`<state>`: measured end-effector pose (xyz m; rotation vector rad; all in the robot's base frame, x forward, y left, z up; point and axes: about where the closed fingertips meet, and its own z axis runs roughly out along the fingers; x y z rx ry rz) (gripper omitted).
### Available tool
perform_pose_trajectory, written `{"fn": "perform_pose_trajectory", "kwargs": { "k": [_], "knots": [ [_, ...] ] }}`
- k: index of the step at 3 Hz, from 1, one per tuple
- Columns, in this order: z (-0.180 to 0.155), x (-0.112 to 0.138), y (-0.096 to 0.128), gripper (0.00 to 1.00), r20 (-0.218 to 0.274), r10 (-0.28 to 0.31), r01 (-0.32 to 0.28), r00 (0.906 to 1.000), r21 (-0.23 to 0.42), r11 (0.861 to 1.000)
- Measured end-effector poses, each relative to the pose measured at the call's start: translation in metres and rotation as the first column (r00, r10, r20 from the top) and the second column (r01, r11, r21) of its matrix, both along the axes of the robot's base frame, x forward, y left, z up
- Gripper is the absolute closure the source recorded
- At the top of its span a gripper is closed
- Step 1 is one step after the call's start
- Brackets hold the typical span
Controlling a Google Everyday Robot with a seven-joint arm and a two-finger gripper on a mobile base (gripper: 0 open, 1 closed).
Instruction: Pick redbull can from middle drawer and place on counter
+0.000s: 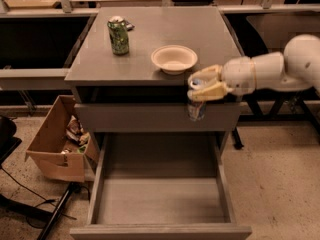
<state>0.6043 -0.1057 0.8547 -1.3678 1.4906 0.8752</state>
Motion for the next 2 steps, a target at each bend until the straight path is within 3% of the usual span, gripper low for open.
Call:
{"fn": "perform_pose_trajectory", "kwargs": {
  "k": [1,2],
  "knots": [
    [0.095,0.007,-0.004,1.00,0.049,-0.049,0.050,0.9976,-0.027,0.998],
    [0.158,0.028,-0.004,1.00,0.096,-0.153,0.157,0.9836,-0.033,0.987]
  ]
}}
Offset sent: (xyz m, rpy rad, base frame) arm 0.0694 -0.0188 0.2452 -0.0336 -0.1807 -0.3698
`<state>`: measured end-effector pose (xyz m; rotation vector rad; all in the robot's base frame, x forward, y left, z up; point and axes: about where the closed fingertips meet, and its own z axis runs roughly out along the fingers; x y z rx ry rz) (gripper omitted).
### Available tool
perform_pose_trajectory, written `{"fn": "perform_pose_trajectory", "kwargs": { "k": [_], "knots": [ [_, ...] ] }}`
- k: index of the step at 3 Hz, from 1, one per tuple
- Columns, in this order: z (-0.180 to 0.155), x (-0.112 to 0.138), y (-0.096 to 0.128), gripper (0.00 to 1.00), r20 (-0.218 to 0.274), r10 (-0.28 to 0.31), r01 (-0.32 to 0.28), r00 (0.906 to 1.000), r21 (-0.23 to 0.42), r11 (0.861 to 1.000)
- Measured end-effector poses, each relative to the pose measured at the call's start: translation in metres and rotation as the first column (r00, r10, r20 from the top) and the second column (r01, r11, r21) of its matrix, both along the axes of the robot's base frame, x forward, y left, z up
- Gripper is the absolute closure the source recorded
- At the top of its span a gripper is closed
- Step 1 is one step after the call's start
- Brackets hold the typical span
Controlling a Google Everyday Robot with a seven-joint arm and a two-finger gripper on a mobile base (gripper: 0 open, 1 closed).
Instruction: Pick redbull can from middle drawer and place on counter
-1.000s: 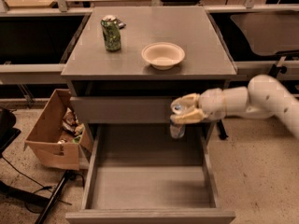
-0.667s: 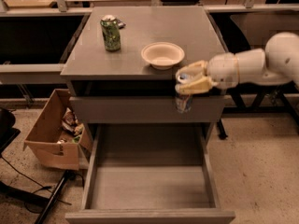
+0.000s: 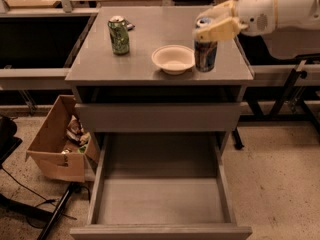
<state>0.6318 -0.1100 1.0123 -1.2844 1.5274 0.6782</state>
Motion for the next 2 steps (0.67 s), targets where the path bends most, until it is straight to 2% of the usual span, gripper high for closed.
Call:
{"fn": "perform_pose_trajectory", "kwargs": {
  "k": [1,2],
  "knots": [
    [0.032,0.048,-0.002,1.00,0.029,-0.168,0.167,0.9854,0.025,0.986],
    [0.031,0.123,-0.006,1.00,0.048,-0.387,0.385,0.9208,0.048,0.922]
  ]
}}
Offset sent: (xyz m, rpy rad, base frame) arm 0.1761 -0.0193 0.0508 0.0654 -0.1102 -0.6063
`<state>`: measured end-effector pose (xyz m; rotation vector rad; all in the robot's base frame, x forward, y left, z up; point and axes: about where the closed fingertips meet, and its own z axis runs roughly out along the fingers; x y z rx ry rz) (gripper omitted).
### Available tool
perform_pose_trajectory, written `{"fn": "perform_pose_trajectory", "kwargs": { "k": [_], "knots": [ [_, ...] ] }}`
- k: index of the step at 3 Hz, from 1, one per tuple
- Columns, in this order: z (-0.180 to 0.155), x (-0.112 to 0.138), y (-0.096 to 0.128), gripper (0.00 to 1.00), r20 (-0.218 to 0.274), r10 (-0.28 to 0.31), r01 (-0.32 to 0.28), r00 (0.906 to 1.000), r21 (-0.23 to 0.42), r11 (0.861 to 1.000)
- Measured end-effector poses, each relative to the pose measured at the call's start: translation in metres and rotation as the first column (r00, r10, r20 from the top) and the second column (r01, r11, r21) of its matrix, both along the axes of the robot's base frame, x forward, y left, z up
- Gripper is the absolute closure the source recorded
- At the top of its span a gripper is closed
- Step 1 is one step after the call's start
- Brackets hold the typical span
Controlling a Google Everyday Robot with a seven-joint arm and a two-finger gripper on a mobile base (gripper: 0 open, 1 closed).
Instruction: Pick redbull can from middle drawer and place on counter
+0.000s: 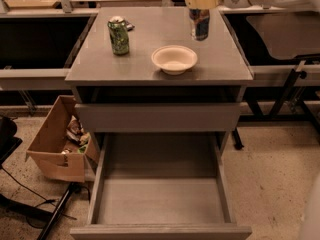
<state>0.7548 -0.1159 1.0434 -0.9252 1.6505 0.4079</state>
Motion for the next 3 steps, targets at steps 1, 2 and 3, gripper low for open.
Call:
{"fn": "perform_pose_trajectory", "kwargs": {
  "k": [1,2,3],
  "knots": [
    [-0.024,0.050,-0.008,1.00,-0.004,-0.127,0.127,0.9919,0.016,0.992],
    [-0.025,0.051,-0.007,1.00,-0.005,-0.125,0.125,0.9921,0.017,0.992],
    [-0.024,0.081,-0.005,1.00,0.001,-0.182,0.182,0.9832,0.080,0.980]
  ]
}}
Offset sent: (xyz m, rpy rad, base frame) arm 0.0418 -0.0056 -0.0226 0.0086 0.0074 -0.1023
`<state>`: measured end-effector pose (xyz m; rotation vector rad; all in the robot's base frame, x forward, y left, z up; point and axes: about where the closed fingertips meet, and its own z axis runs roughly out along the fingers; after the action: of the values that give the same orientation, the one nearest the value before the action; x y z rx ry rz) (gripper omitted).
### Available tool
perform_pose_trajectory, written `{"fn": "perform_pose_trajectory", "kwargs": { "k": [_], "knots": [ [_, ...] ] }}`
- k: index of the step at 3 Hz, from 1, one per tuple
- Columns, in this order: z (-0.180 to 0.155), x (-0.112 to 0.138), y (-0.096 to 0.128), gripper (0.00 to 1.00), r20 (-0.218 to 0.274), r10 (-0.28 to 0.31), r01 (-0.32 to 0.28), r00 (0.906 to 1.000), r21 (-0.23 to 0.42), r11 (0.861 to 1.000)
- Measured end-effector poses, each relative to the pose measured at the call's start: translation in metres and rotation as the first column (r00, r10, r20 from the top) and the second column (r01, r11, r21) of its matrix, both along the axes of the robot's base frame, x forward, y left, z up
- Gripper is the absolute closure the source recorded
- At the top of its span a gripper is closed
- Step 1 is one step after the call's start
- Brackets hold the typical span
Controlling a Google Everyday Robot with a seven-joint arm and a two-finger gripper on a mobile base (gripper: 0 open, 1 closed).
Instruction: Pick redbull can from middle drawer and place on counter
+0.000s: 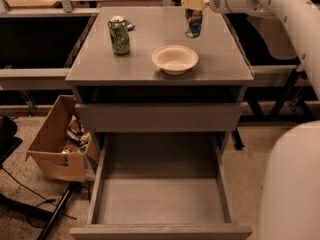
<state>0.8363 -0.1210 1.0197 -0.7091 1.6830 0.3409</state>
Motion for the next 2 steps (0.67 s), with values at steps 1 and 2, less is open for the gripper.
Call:
{"fn": "perform_pose_trajectory", "kwargs": {
  "k": [1,2],
  "knots": [
    [0.002,0.041,0.004,1.00,0.025,-0.079,0.076,0.9966,0.082,0.994],
    [-0.031,0.080,0.013,1.00,-0.036,-0.155,0.158,0.9873,0.098,0.983]
  ]
}}
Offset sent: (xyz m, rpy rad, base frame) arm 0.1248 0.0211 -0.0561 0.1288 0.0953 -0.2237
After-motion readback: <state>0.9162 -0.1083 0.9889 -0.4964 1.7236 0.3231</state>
